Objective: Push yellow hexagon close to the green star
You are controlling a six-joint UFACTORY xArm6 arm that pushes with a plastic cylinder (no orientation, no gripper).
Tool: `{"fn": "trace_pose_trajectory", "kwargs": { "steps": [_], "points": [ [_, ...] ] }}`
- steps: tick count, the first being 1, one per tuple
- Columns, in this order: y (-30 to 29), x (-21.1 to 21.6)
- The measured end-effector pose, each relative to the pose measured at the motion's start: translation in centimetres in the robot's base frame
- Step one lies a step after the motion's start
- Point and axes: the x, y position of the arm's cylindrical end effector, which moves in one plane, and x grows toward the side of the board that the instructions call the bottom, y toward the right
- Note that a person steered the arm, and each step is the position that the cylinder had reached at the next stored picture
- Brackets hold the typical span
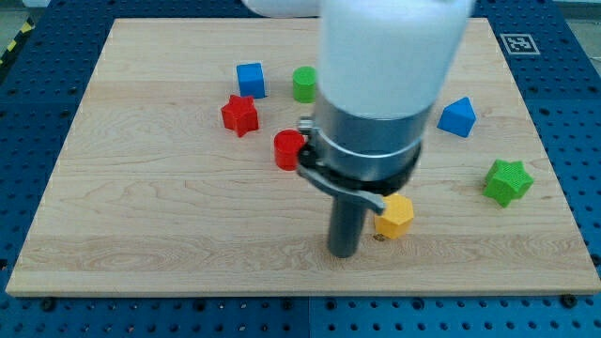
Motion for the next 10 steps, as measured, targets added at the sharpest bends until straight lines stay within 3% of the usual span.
{"fn": "trace_pose_trajectory", "kwargs": {
  "steps": [5, 10],
  "points": [
    [1.9, -2.1],
    [10.1, -3.2]
  ]
}}
